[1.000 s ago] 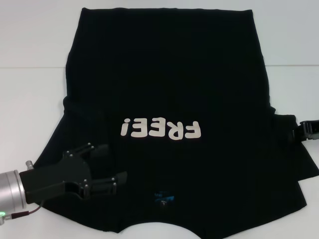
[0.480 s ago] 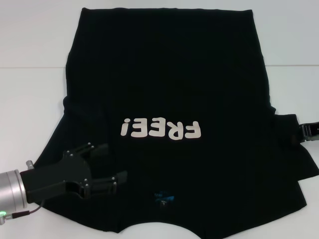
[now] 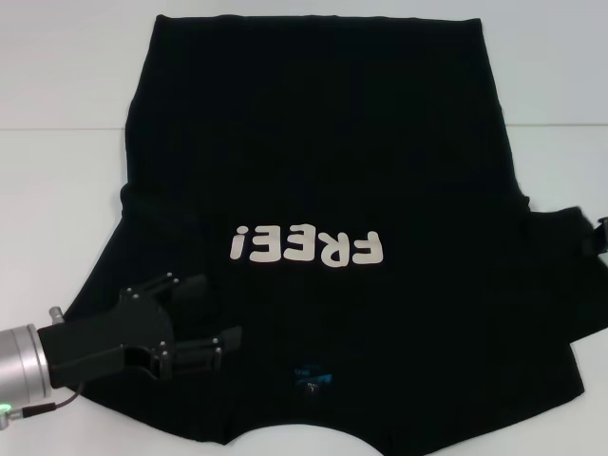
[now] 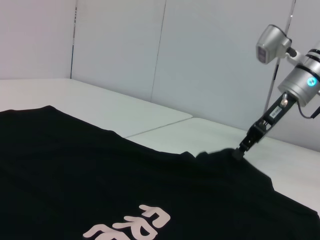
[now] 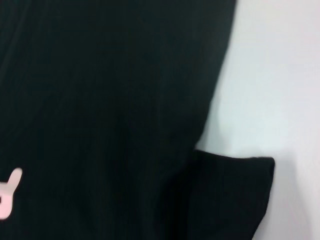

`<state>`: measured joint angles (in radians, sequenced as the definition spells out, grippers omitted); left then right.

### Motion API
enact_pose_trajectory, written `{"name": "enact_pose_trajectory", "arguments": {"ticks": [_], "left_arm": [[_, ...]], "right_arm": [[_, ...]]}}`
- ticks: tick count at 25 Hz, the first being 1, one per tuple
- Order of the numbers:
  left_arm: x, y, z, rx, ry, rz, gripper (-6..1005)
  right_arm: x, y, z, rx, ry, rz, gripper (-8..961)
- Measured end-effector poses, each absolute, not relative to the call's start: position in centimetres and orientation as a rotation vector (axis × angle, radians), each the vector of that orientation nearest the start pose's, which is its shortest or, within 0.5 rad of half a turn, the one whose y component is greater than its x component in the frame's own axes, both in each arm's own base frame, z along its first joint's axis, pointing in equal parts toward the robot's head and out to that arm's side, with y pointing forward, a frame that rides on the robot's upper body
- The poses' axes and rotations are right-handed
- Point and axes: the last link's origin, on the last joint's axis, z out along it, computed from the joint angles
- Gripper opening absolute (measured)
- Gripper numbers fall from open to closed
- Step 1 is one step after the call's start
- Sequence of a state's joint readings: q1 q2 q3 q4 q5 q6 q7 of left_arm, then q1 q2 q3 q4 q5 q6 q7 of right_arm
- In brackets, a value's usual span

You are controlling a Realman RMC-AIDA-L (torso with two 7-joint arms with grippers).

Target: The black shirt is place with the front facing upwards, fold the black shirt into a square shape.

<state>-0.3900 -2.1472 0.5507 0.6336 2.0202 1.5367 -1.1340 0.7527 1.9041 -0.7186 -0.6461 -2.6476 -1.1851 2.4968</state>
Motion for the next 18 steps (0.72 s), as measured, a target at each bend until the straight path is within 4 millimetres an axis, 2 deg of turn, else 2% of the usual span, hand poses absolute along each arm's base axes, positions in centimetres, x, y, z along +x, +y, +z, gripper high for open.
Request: {"name": "enact_pose_trajectory", "arguments": {"ticks": [6, 11, 18], "left_arm": [[-30.3, 28.8, -1.4, -2.568, -0.599, -0.715, 937], [-30.2, 28.8, -1.4, -2.582, -0.608, -0.713, 937], [-30.2, 28.8, -1.5, -2.592, -0.610, -0.704, 937]], "right_arm": [[31.5, 41.5, 9.5, -1.993, 1.552, -0.009, 11], [30.5, 41.8, 11.2, -2.007, 1.518, 0.048, 11], [28.3, 42.6, 10.8, -2.092, 1.470, 0.061, 12]]}}
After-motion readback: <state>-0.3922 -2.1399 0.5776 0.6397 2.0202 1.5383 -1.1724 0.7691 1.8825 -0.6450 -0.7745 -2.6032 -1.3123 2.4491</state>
